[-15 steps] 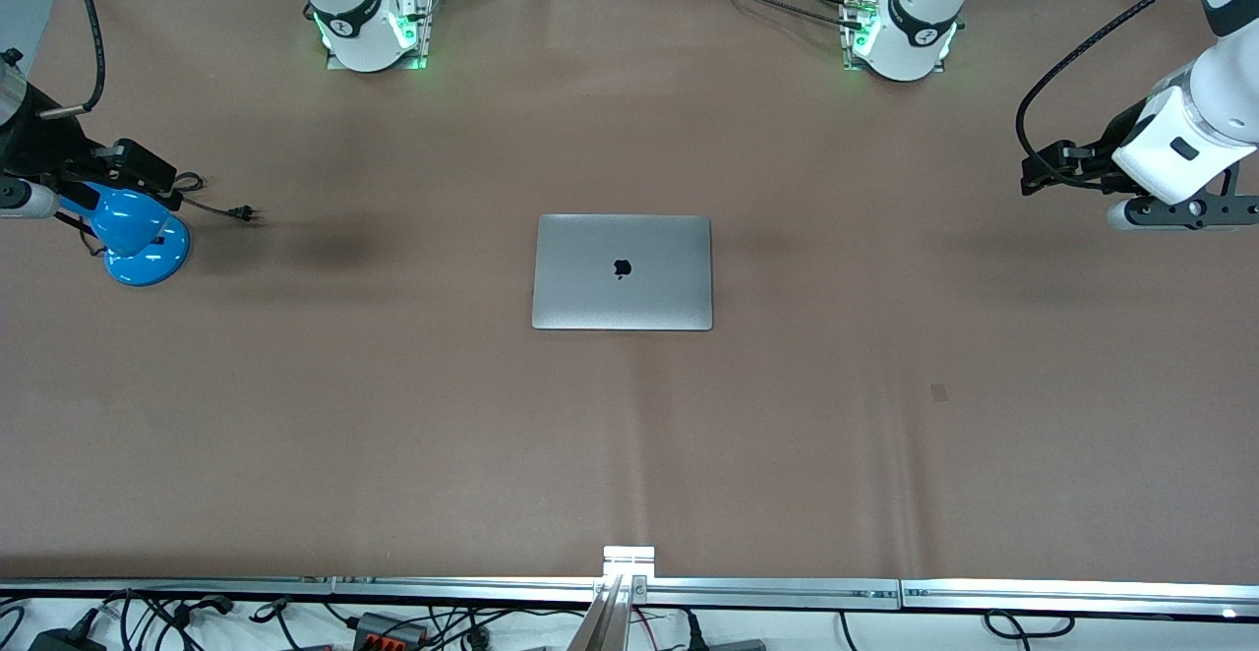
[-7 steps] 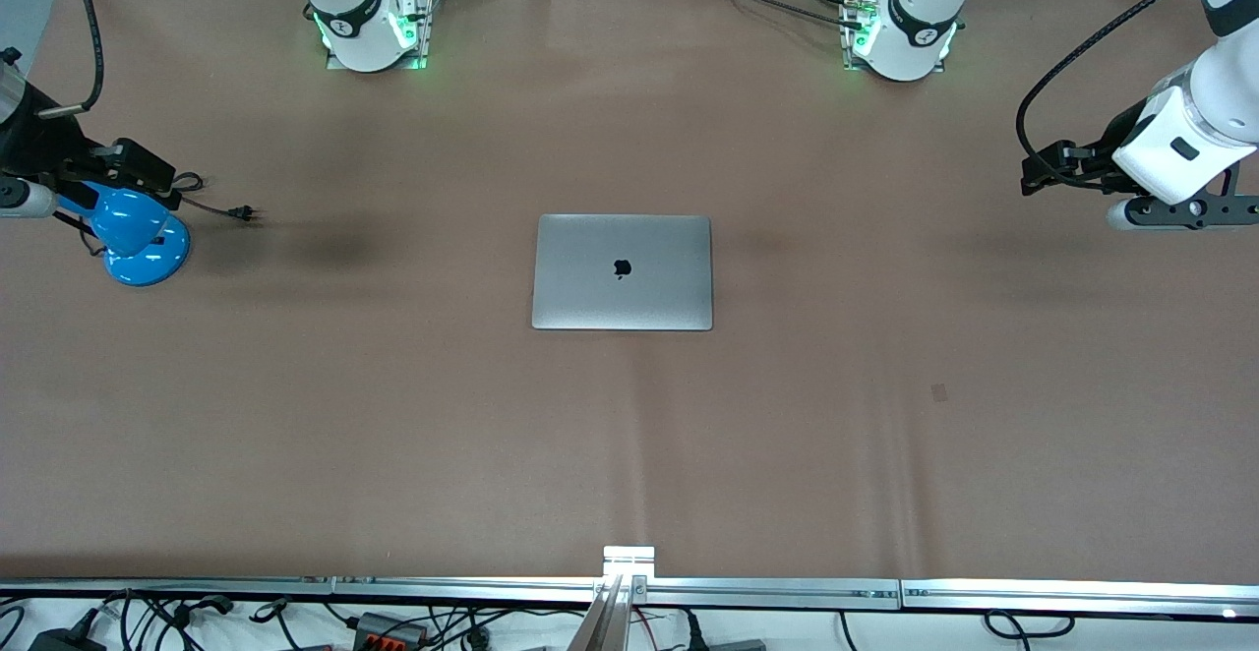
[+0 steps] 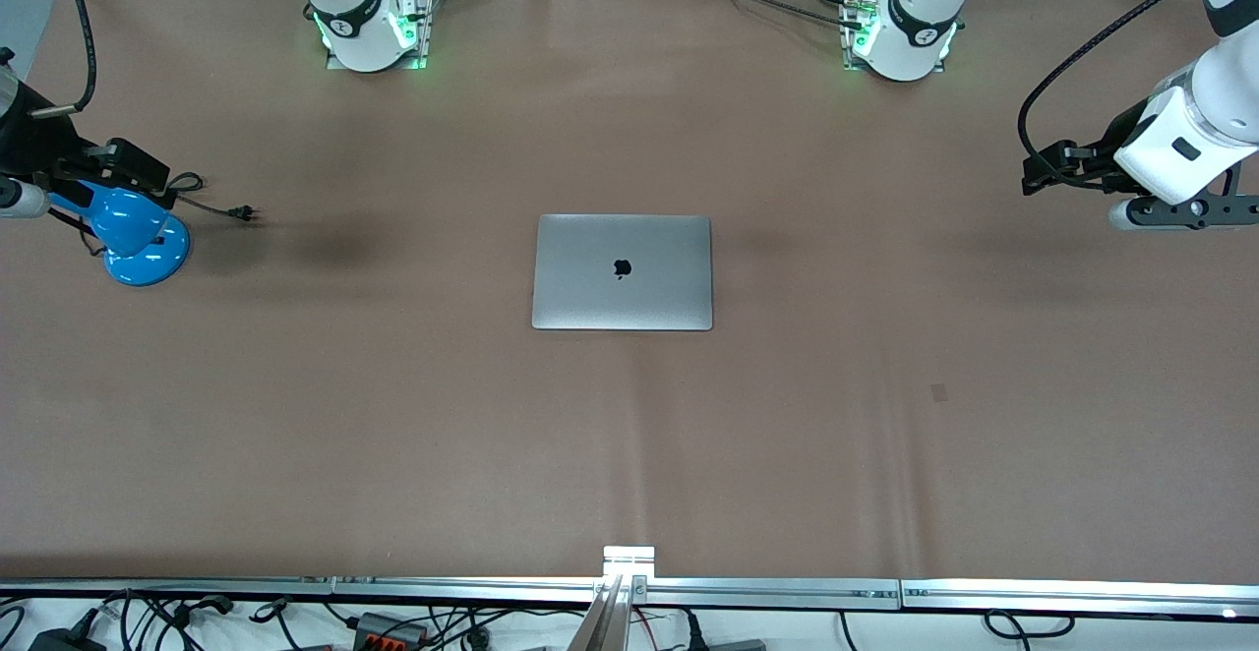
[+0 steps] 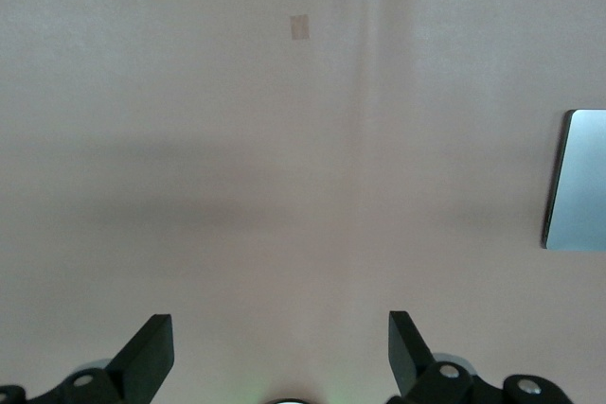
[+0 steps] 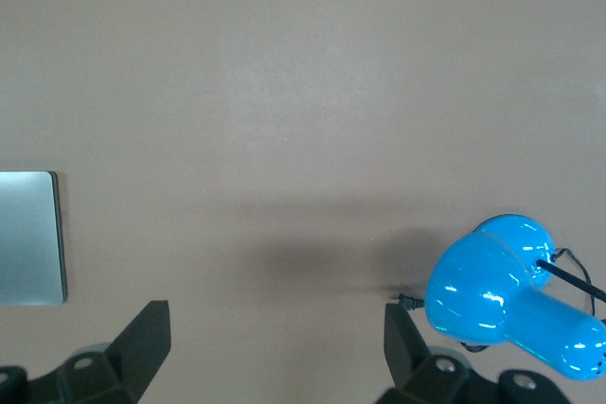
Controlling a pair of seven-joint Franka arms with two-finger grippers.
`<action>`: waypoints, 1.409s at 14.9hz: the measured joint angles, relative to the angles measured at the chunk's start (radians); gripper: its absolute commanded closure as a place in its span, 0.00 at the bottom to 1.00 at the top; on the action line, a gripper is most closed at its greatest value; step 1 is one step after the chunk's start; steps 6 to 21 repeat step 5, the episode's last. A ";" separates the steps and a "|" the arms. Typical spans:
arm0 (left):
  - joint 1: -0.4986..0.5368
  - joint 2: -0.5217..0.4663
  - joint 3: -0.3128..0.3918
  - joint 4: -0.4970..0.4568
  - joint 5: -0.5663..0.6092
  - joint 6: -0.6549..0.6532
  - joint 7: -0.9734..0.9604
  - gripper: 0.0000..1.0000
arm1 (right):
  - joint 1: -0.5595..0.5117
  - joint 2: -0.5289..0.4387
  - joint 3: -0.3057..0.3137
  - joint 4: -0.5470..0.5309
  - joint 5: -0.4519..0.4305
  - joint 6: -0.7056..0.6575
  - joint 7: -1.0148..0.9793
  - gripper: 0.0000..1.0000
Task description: Close laptop with both arms from behind
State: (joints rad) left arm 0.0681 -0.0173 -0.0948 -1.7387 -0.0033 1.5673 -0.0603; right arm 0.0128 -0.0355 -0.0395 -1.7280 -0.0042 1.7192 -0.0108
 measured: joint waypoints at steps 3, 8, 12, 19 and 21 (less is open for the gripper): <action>0.000 0.000 0.000 0.000 0.000 -0.001 0.000 0.00 | 0.000 0.000 0.000 0.000 0.000 -0.012 0.000 0.00; 0.000 0.000 0.000 0.000 0.000 -0.001 0.000 0.00 | 0.000 0.000 0.001 0.000 0.000 -0.012 0.000 0.00; 0.000 0.000 0.000 0.000 0.000 -0.001 0.000 0.00 | 0.000 0.000 0.001 0.000 0.000 -0.012 0.000 0.00; 0.000 0.000 0.000 0.000 0.000 -0.001 0.000 0.00 | 0.000 0.000 0.001 0.000 0.000 -0.012 0.000 0.00; 0.000 0.000 0.000 0.000 0.000 -0.001 0.000 0.00 | 0.000 0.000 0.001 0.000 0.000 -0.012 0.000 0.00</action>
